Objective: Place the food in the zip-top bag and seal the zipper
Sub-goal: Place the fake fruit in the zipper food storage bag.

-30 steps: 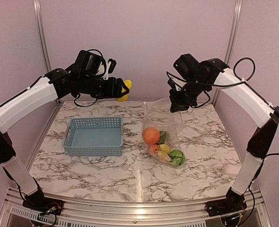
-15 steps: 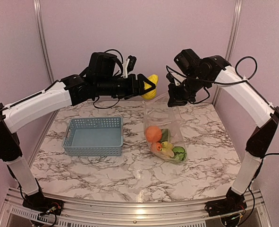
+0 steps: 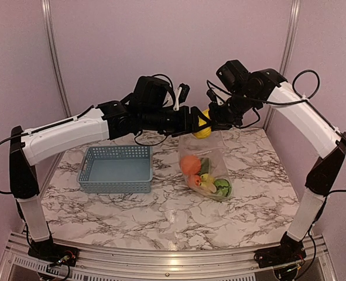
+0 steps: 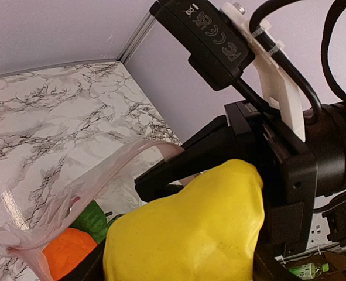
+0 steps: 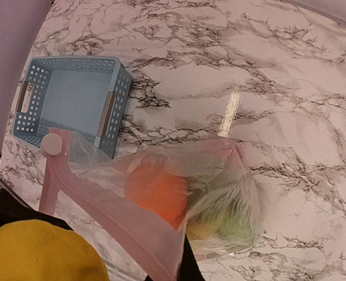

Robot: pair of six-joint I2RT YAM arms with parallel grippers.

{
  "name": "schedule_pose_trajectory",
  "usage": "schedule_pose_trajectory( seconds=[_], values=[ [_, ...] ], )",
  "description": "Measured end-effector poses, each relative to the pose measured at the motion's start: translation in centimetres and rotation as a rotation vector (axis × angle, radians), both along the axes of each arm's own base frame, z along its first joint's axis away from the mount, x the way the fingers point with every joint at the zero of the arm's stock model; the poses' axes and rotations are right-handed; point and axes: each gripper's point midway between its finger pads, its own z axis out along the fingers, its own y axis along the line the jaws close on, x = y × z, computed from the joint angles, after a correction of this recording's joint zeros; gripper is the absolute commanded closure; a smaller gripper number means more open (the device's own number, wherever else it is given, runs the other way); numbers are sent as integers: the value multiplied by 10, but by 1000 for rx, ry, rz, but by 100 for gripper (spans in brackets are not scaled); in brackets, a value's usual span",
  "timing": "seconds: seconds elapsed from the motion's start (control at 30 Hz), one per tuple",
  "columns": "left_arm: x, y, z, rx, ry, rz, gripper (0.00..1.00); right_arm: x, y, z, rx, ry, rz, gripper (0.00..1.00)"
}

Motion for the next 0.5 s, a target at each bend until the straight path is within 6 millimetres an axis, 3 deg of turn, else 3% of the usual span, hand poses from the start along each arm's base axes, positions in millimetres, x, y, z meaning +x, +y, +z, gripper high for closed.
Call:
schedule_pose_trajectory(
  seconds=[0.4, 0.5],
  values=[
    [4, 2, -24, 45, 84, 79, 44, 2, -3, 3, 0, -9, -33, 100],
    [5, 3, -33, 69, 106, 88, 39, 2, -4, 4, 2, -13, -37, 100]
  ],
)
